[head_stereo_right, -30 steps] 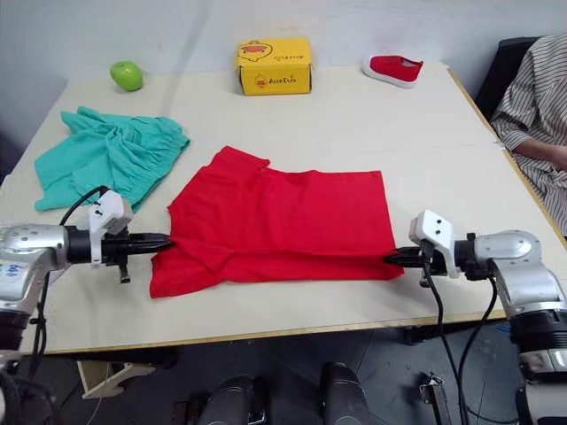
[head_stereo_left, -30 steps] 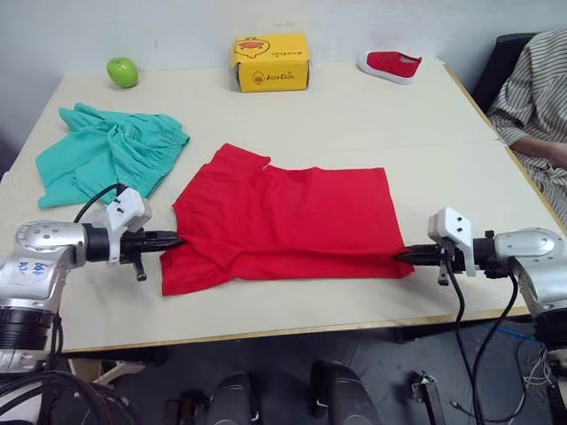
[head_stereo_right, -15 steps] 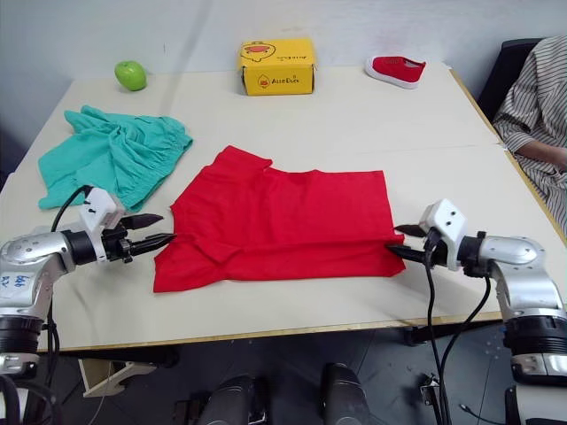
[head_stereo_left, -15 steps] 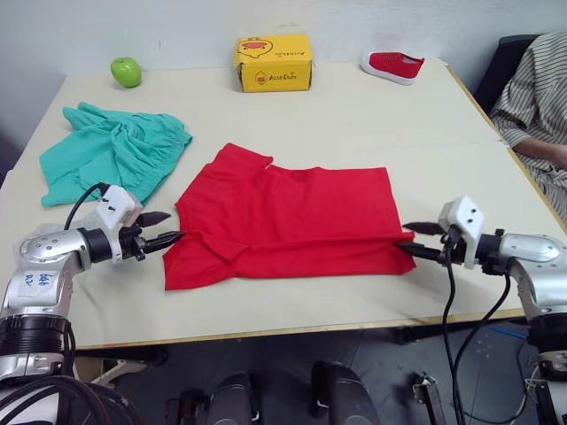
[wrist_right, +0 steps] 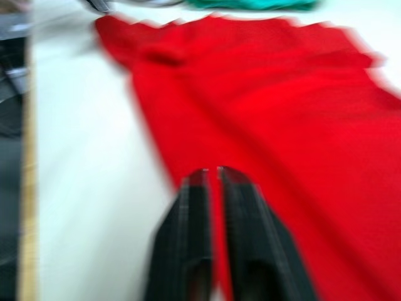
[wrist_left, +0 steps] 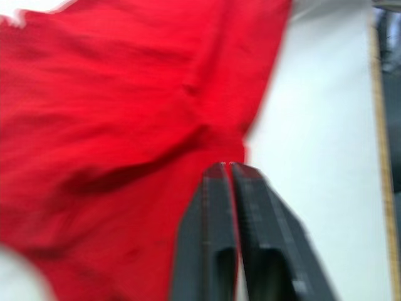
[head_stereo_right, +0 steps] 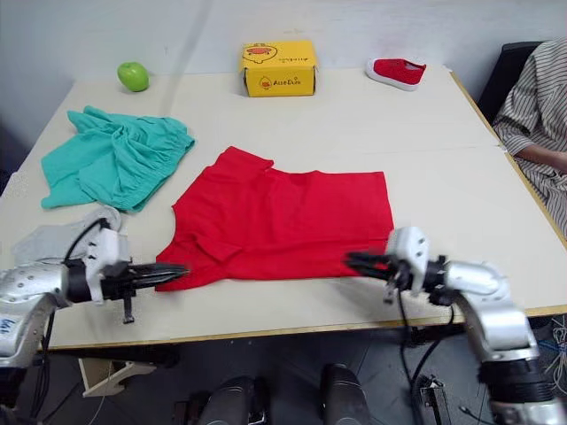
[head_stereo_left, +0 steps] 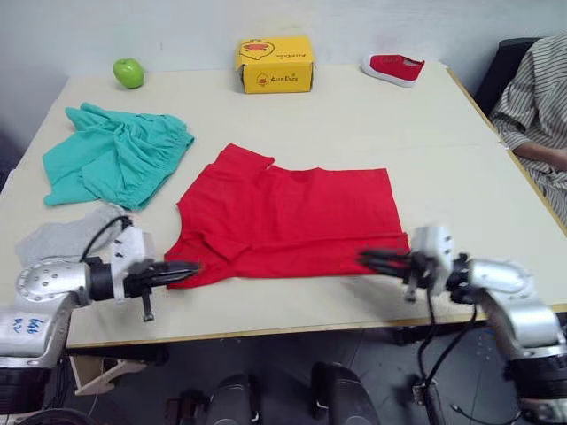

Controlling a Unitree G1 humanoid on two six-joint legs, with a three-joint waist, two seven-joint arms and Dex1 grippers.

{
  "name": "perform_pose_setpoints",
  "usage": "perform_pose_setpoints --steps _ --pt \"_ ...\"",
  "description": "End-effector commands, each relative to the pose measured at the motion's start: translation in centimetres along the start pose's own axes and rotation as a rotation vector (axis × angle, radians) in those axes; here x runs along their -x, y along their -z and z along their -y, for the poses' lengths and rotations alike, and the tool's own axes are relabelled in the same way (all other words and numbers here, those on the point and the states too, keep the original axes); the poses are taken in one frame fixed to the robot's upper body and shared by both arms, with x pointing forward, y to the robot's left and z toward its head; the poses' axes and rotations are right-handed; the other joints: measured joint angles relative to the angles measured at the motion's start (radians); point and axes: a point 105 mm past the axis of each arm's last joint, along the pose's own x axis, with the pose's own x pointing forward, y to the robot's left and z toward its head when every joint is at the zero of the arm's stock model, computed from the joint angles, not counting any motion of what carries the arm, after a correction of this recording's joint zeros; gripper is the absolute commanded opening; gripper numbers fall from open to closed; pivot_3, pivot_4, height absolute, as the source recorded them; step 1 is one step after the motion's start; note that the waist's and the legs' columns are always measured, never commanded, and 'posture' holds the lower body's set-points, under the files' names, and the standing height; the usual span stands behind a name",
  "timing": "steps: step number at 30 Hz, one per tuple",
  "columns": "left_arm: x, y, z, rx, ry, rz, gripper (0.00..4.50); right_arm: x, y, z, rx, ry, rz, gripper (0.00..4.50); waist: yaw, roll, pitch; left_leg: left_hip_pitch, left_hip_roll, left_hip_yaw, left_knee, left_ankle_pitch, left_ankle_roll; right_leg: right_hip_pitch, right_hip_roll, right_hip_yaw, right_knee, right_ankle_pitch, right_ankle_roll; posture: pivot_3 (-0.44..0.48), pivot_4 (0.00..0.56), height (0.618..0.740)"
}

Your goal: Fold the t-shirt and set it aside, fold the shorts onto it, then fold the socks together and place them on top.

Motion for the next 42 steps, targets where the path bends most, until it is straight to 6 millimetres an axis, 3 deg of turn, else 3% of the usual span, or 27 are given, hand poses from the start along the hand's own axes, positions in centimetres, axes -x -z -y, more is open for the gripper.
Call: perform_pose_setpoints --steps 1,7,11,16,21,24,28,33,36,39,42 --pt "-2.1 -0.1 -0.4 -0.053 -0.013 0.009 0.00 -0.8 0.4 0.8 0.070 0.050 0.007 0.04 0.000 0.000 0.000 0.000 0.000 0.000 0.001 0.000 0.000 0.000 0.000 0.000 0.000 0.000 0.000 0.000 0.150 0.740" --pt "-3.4 0.8 -2.6 -0.066 -0.093 -0.006 0.00 -1.4 2.1 2.6 0.082 0.082 -0.054 0.04 -0.007 0.000 0.000 -0.001 -0.003 0.000 0.005 0.000 0.001 0.000 0.001 0.000 0.003 0.000 0.000 0.000 0.150 0.740" --pt "-3.6 0.8 -5.5 -0.077 -0.234 0.000 0.00 0.2 3.4 4.6 0.086 0.149 -0.114 0.04 -0.009 0.000 0.000 -0.001 -0.003 0.000 0.006 -0.001 0.002 0.000 0.000 0.000 0.003 0.000 0.000 0.000 0.150 0.740" --pt "-3.1 -1.0 -9.4 -0.031 -0.463 0.119 0.00 2.7 3.8 7.3 0.058 0.319 -0.109 0.04 -0.005 -0.001 0.000 -0.001 0.000 -0.001 0.010 -0.002 0.004 0.002 -0.001 -0.001 0.003 0.001 0.001 0.000 0.150 0.740" --pt "-0.7 -2.2 -11.2 0.029 -0.621 0.217 0.00 5.4 3.2 8.9 -0.007 0.480 -0.044 0.04 -0.009 -0.001 0.000 -0.002 -0.001 0.000 0.011 -0.003 0.006 0.003 -0.001 0.000 0.003 0.002 0.004 0.000 0.150 0.740" --pt "0.6 -2.9 -9.8 0.017 -0.573 0.250 0.00 5.3 1.5 8.0 -0.030 0.454 0.025 0.04 -0.013 -0.001 0.000 -0.002 0.001 0.001 0.011 -0.004 0.005 0.003 0.000 0.000 0.003 0.002 0.004 0.000 0.150 0.740" --pt "1.1 -3.2 -5.4 -0.017 -0.386 0.217 0.00 3.6 -0.2 4.9 0.034 0.331 0.037 0.04 -0.013 -0.001 -0.001 -0.002 0.004 0.002 0.010 -0.005 0.003 0.002 0.002 0.002 0.002 0.002 0.004 0.000 0.150 0.740" --pt "-1.0 -1.3 -1.0 0.008 -0.313 0.142 0.00 -0.2 0.7 1.6 0.061 0.276 0.024 0.04 -0.006 -0.001 -0.001 -0.001 0.003 0.002 0.011 -0.007 0.004 0.003 0.000 0.002 0.000 0.002 0.003 0.000 0.150 0.740" --pt "-1.5 1.0 -0.3 0.036 -0.393 0.078 0.00 -1.8 1.5 0.7 0.066 0.294 0.010 0.04 -0.007 -0.001 -0.001 -0.001 0.002 0.001 0.011 -0.008 0.004 0.002 -0.001 0.003 0.000 0.002 0.003 0.000 0.150 0.740" --pt "-0.6 3.0 -0.4 0.082 -0.505 0.032 0.00 -1.3 3.1 1.1 0.058 0.370 -0.037 0.04 -0.007 -0.001 -0.001 -0.001 0.002 0.002 0.011 -0.008 0.004 0.001 -0.001 0.003 0.000 0.002 0.003 0.000 0.150 0.740" --pt "0.8 5.1 -0.6 0.109 -0.586 -0.047 0.00 1.4 4.9 2.5 0.050 0.475 -0.104 0.04 -0.007 -0.002 -0.002 -0.001 0.002 0.002 0.011 -0.008 0.005 0.002 -0.001 0.002 0.000 0.002 0.003 0.000 0.150 0.740"
